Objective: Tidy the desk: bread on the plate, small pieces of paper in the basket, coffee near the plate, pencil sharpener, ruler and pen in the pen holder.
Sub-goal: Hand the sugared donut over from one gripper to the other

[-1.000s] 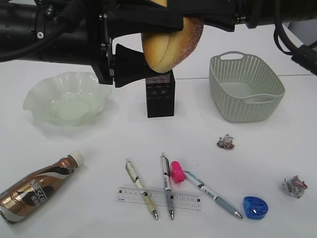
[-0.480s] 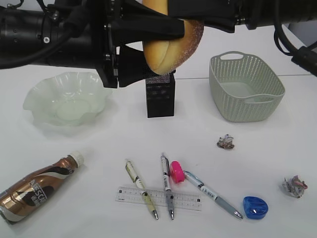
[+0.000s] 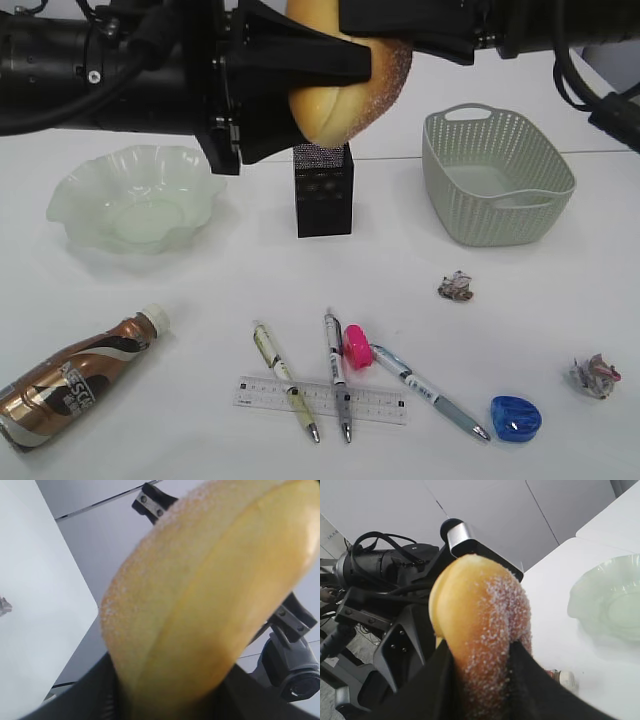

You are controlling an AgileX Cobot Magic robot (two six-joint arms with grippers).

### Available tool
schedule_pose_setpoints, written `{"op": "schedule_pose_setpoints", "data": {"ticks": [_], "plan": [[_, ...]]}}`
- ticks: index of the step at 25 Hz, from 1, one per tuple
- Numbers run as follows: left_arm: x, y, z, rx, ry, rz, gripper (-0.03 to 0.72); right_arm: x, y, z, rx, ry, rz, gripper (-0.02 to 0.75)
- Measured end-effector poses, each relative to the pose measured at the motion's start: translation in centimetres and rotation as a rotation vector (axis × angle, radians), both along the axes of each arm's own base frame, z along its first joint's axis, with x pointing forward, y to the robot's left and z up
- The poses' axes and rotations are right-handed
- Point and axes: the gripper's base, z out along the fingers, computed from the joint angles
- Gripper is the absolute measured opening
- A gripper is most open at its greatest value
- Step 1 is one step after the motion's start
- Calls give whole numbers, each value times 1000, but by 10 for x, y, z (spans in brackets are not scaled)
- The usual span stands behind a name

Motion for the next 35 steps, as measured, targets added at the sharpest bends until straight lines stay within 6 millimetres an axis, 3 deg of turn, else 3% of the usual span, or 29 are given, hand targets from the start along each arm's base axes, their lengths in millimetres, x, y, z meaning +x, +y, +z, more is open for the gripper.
{"op": "schedule_pose_setpoints", "data": {"ticks": [14, 16, 22, 24, 29, 35], "plan": [[1, 0, 1, -12, 5, 7, 302, 0, 0, 1, 11, 1, -5, 215], [1, 0, 1, -12, 3, 7, 302, 0, 0, 1, 13, 2, -6, 255], [0, 0, 2, -21, 5, 5, 302, 1, 0, 1, 24, 35, -15, 538], [1, 0, 2, -23, 6, 6, 302, 1, 0, 2, 29, 38, -17, 584], [1, 0, 2, -25, 7, 8, 302, 1, 0, 2, 32, 41, -18, 602], [0, 0, 3, -29, 8, 3, 302, 1, 0, 2, 33, 41, -20, 565]]}}
